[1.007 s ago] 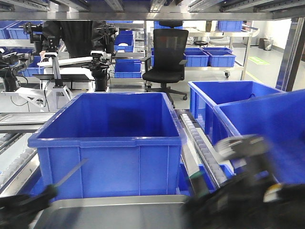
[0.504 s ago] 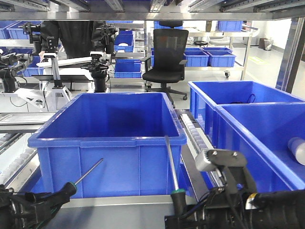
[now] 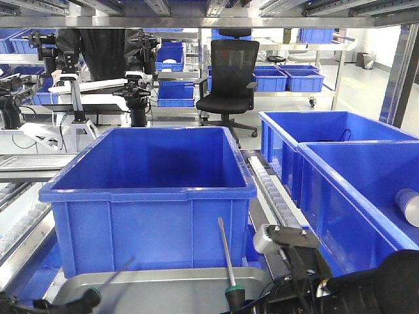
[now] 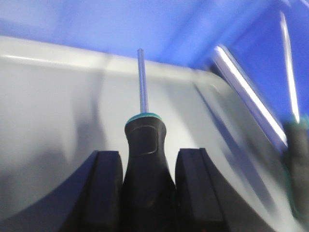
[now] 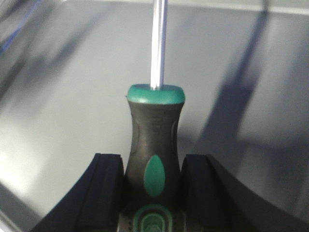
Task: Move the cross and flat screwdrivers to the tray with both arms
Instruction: 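Lower both held screwdrivers into the grey metal tray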
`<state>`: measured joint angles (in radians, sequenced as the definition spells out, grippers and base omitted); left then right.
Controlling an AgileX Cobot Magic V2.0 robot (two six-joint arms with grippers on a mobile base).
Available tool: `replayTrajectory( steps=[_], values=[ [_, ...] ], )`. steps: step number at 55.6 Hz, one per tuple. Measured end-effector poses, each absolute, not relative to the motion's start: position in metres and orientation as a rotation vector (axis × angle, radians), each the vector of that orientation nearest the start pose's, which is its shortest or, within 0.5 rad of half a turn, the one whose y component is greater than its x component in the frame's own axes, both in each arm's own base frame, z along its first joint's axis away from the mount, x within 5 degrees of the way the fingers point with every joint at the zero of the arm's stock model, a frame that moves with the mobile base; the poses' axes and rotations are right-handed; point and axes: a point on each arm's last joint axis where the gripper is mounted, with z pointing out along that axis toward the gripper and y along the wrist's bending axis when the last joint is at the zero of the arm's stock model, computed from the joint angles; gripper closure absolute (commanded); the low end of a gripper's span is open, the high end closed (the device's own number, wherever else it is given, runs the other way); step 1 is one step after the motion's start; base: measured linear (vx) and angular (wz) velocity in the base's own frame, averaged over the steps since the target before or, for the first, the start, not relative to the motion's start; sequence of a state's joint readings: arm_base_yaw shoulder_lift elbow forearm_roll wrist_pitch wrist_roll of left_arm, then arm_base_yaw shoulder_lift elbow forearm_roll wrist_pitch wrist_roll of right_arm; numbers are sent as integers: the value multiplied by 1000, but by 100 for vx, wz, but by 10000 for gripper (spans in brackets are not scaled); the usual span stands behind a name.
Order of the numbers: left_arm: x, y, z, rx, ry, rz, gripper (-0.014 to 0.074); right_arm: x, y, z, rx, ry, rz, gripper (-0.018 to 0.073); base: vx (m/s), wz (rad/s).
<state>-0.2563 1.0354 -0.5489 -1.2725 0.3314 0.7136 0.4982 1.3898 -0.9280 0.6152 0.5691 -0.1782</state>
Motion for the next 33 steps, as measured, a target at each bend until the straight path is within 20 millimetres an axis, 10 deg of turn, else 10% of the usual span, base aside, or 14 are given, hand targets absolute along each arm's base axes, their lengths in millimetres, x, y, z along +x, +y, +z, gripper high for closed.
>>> replayTrajectory(
  steps=[18, 33],
  values=[
    [190, -80, 266, -43, 2145, -782, 428, 244, 167, 254, -283, 2564, 774, 487, 0, 0],
    [190, -80, 266, 3, 2140, -761, 120, 244, 167, 254, -278, 2564, 781, 216, 0, 0]
  ],
)
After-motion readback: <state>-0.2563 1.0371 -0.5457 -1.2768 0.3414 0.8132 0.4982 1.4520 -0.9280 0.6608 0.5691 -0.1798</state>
